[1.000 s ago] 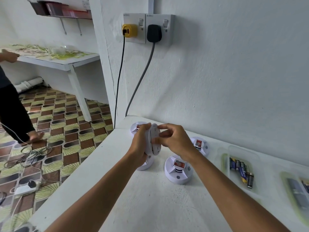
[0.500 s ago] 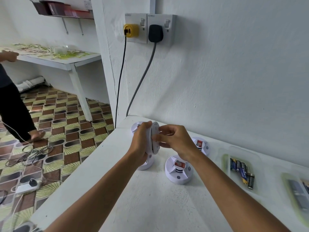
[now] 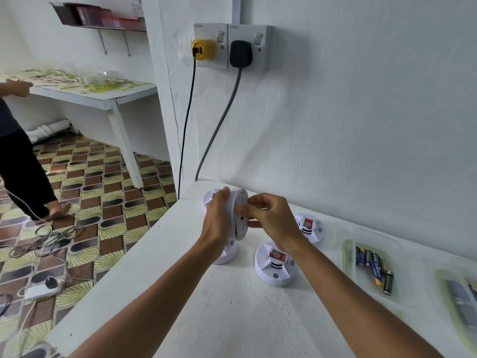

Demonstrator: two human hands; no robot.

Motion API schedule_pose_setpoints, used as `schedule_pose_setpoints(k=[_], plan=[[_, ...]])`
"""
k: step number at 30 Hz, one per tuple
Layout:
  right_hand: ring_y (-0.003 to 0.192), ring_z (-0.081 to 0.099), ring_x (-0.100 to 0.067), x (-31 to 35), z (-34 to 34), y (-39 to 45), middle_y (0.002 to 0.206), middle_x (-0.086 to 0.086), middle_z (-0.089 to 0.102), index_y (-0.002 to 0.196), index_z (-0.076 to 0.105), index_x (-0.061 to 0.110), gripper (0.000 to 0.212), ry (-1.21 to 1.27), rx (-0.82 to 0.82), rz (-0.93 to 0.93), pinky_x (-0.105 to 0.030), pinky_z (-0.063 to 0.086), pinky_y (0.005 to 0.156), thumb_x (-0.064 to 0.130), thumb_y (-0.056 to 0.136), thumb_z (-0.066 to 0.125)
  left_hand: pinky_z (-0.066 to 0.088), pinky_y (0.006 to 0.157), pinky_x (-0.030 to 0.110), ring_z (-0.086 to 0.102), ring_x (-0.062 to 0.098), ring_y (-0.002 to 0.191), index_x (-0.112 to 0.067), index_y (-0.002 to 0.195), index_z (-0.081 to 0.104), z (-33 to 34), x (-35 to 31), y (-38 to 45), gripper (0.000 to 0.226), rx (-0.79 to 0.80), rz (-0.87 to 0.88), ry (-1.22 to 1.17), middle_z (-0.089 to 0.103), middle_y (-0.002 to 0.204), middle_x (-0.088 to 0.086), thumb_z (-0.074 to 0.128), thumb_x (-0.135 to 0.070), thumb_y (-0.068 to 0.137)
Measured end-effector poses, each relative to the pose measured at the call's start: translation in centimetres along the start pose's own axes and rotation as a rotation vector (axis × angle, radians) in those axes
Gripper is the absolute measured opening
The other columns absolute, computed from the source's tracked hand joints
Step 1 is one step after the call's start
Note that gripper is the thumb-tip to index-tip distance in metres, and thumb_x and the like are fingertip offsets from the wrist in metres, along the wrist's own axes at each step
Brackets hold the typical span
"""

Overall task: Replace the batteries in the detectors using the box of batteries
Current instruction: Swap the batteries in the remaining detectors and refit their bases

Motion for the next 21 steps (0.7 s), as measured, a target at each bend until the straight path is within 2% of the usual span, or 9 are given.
schedule_pose_setpoints(k=[4,7,10,13,15,16,18,19,21], plan=[[0.079,0.070,-0.029,-0.2,0.4,-0.4,0.076,-0.006,0.071,0.079,0.072,0.012,0.038,-0.043,-0.055,-0.032,-0.049,0.059,0.077,0.041,0.056,0.079,0.048,0.063,0.036,0.059,0.028,0.079,0.005,0.114,0.052,0.1,-0.3,-0.6,0.065,0.025,0.064,0.017,0.061,0.092,0.025,0.032,-0.051,0.086],[0.078,0.068,-0.021,-0.2,0.7,-0.9,0.078,-0.002,0.071,0.080,0.070,0.015,0.031,-0.111,-0.102,-0.100,-0.040,0.059,0.076,0.041,0.064,0.074,0.048,0.065,0.038,0.058,0.027,0.077,0.006,0.107,0.053,0.3,-0.4,-0.9,0.063,0.041,0.104,0.018,0.060,0.087,0.020,0.033,-0.049,0.085],[0.081,0.063,-0.012,-0.2,0.9,-1.5,0.087,0.000,0.069,0.091,0.066,0.013,0.019,-0.180,-0.155,-0.191,-0.016,0.051,0.070,0.029,0.081,0.071,0.050,0.069,0.042,0.058,0.032,0.080,-0.001,0.100,0.056,0.5,-0.8,-1.0,0.058,0.043,0.135,0.035,0.060,0.089,0.021,0.036,-0.052,0.080],[0.086,0.060,-0.010,-0.4,0.9,-2.0,0.097,0.001,0.062,0.103,0.064,0.014,0.025,-0.248,-0.190,-0.289,-0.013,0.048,0.069,0.030,0.085,0.070,0.057,0.079,0.048,0.067,0.035,0.092,-0.002,0.107,0.059,0.4,-1.1,-0.6,0.057,0.112,0.114,0.037,0.067,0.100,0.021,0.048,-0.051,0.079],[0.089,0.058,-0.010,-0.4,0.9,-2.0,0.100,0.001,0.057,0.112,0.065,0.016,0.034,-0.340,-0.176,-0.349,-0.013,0.045,0.073,0.039,0.086,0.067,0.059,0.073,0.042,0.070,0.030,0.087,-0.005,0.109,0.059,0.0,-1.4,-0.6,0.040,0.169,0.100,0.020,0.070,0.095,0.015,0.058,-0.037,0.084],[0.094,0.055,-0.011,-0.3,0.9,-2.0,0.102,0.001,0.055,0.118,0.065,0.019,0.041,-0.388,-0.160,-0.360,-0.013,0.043,0.077,0.045,0.086,0.064,0.058,0.070,0.040,0.070,0.030,0.085,-0.003,0.110,0.057,-0.2,-1.5,-0.4,0.040,0.171,0.087,-0.002,0.069,0.094,0.016,0.060,-0.031,0.083],[0.105,0.050,-0.014,-0.5,0.7,-1.7,0.112,0.002,0.049,0.126,0.060,0.024,0.053,-0.398,-0.159,-0.297,-0.020,0.043,0.088,0.055,0.084,0.054,0.053,0.073,0.044,0.064,0.036,0.087,0.002,0.110,0.054,-0.4,-1.4,-0.4,0.045,0.133,0.062,-0.108,0.063,0.097,0.025,0.058,-0.028,0.077],[0.108,0.051,-0.016,-0.5,0.6,-1.7,0.118,0.001,0.049,0.127,0.058,0.025,0.052,-0.316,-0.171,-0.198,-0.026,0.046,0.090,0.055,0.086,0.051,0.051,0.075,0.049,0.061,0.039,0.089,0.001,0.107,0.055,-0.4,-1.4,-0.4,0.043,0.101,0.078,-0.153,0.061,0.098,0.027,0.055,-0.028,0.075],[0.103,0.062,-0.023,-0.5,0.5,-1.6,0.120,-0.007,0.059,0.121,0.059,0.017,0.042,0.050,-0.118,0.082,-0.038,0.055,0.083,0.048,0.093,0.051,0.050,0.078,0.055,0.060,0.043,0.091,-0.002,0.101,0.060,-0.2,-1.5,-0.5,0.037,0.039,0.134,-0.175,0.061,0.100,0.031,0.052,-0.027,0.075]])
Point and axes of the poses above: each hand's wrist, its own y-axis towards the middle knuckle, its own z-axis out of the palm, x = y × z, the point moved 2 cm from there along y, towards the middle knuckle
